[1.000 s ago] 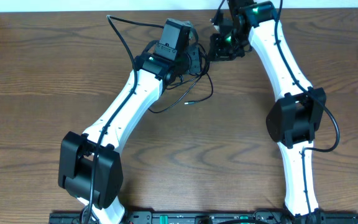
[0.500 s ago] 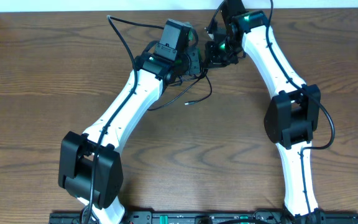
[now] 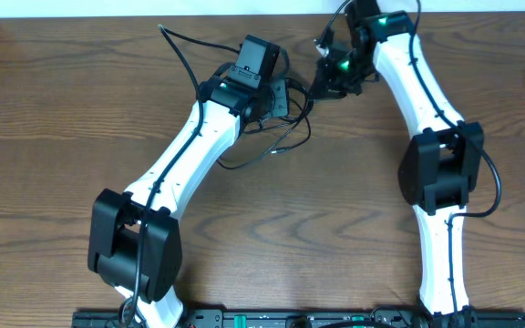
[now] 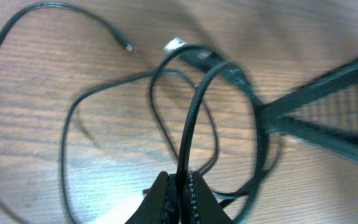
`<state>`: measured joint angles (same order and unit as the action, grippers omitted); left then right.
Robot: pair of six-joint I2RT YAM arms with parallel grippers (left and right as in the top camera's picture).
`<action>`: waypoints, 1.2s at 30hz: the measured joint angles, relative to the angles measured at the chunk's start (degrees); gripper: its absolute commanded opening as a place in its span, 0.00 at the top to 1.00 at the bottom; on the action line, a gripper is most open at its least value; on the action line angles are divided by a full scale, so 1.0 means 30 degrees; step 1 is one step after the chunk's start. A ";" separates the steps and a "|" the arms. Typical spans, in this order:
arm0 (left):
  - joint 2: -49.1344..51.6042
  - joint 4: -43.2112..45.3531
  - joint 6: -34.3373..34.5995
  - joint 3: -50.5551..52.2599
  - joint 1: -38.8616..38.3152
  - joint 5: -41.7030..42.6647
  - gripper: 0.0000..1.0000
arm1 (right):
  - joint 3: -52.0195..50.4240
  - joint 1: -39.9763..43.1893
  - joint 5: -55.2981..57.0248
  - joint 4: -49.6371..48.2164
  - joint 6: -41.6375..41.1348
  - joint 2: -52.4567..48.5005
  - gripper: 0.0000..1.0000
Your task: Untangle cables
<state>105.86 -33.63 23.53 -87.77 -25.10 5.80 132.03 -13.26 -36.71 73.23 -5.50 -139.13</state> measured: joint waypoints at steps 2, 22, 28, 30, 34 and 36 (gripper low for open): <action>0.0066 -0.0182 0.0000 0.0000 0.0036 -0.0087 0.92 | -0.0036 0.0226 -0.0430 0.0066 0.0576 0.0335 0.99; 0.0073 -0.0801 -0.0007 0.0000 0.0117 -0.0583 0.92 | -0.0051 0.0794 -0.3832 0.3985 0.6958 0.4320 0.99; 0.0073 -0.0699 -0.0007 0.0000 0.0219 -0.0568 0.93 | -0.0051 0.0852 -0.0379 0.3621 0.5581 0.4320 0.91; 0.0073 -0.0583 -0.0007 0.0000 0.0233 -0.0517 0.93 | -0.0058 0.0852 0.0408 0.3388 0.5217 0.4320 0.78; 0.0073 0.0073 -0.0386 0.0000 0.0240 0.0175 0.93 | -0.0102 0.0678 0.1253 0.2747 0.4605 0.4320 0.63; 0.0073 0.0270 -0.0517 0.0000 0.0240 0.0532 0.92 | -0.0182 0.0364 0.1610 0.2397 0.4197 0.4284 0.63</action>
<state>106.08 -32.82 21.98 -87.77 -24.38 7.40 131.48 -12.16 -31.88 80.42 7.09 -126.28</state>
